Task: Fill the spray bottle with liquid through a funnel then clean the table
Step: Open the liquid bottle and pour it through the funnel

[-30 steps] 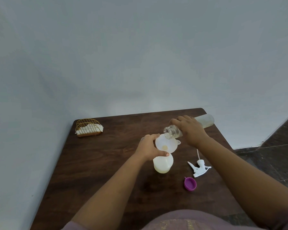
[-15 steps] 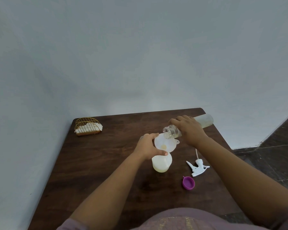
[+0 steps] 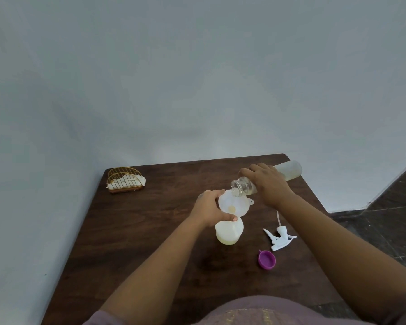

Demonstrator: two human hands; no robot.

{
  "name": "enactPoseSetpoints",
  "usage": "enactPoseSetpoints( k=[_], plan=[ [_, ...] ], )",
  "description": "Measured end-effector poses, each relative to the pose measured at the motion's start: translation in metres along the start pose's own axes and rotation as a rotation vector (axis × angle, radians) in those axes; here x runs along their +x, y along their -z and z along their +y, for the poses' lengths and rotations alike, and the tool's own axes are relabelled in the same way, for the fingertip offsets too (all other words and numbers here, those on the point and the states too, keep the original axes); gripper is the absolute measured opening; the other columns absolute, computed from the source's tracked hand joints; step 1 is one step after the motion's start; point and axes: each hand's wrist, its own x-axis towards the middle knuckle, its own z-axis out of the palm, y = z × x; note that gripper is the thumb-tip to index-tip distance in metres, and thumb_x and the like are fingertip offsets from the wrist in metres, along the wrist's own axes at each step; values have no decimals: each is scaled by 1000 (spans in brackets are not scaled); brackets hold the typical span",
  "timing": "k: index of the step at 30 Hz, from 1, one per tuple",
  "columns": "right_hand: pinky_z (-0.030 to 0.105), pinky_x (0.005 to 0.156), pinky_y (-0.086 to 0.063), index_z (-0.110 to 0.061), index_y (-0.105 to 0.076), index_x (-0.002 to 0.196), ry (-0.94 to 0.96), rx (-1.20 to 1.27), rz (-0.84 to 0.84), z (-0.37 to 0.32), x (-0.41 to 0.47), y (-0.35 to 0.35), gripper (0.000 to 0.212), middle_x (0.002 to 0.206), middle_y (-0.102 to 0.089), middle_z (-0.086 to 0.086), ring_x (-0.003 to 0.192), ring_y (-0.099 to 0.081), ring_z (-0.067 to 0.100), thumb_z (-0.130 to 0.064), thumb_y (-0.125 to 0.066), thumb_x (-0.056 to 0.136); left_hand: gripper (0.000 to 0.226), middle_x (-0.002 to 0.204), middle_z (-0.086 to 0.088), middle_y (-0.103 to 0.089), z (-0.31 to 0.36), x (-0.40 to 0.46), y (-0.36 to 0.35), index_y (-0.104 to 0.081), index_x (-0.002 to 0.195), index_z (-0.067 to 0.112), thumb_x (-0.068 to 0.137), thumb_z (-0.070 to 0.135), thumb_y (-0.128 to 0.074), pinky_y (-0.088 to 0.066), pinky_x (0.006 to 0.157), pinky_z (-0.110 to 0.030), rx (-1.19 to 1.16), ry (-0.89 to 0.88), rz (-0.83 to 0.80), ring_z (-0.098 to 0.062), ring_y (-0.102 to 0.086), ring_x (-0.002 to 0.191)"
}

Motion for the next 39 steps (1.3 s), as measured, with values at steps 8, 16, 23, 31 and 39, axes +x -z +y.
enactPoseSetpoints(
  k=[8, 16, 23, 31, 39],
  plan=[
    [29, 89, -35, -27, -52, 123, -1, -5, 14, 1, 1, 0, 47, 110, -57, -3, 104, -50, 20, -12, -65, 80, 96, 144, -1, -51, 0, 0, 0, -48, 142, 24, 59, 46, -90, -49, 102, -48, 6, 7, -2, -24, -51, 126],
    [28, 86, -34, -26, -53, 121, 7, 0, 25, 0, 2, -2, 47, 109, -59, -2, 102, -51, 20, -13, -68, 78, 95, 143, -1, -51, -1, 0, -1, -48, 142, 23, 59, 44, -90, -48, 102, -48, -5, 6, 0, -24, -51, 126],
    [28, 88, -35, -27, -53, 122, 2, -3, 24, 1, 0, -1, 48, 110, -58, -3, 104, -50, 20, -12, -67, 79, 96, 144, -1, -50, -1, -1, -1, -47, 142, 24, 59, 46, -89, -48, 103, -49, 5, 7, -9, -24, -50, 127],
    [29, 87, -34, -25, -54, 120, 3, 2, 41, 3, 0, -1, 45, 110, -59, -2, 102, -50, 21, -8, -63, 79, 99, 143, -3, -51, -2, -1, 1, -46, 143, 22, 58, 47, -89, -47, 103, -49, 22, -12, -12, -25, -51, 126],
    [29, 90, -35, -27, -52, 122, -6, 4, 21, 5, 1, -2, 48, 112, -58, -3, 105, -49, 20, -10, -64, 79, 99, 141, -3, -52, -2, 0, 0, -47, 143, 22, 57, 46, -90, -47, 103, -48, 10, -13, -14, -25, -52, 124]
  ],
)
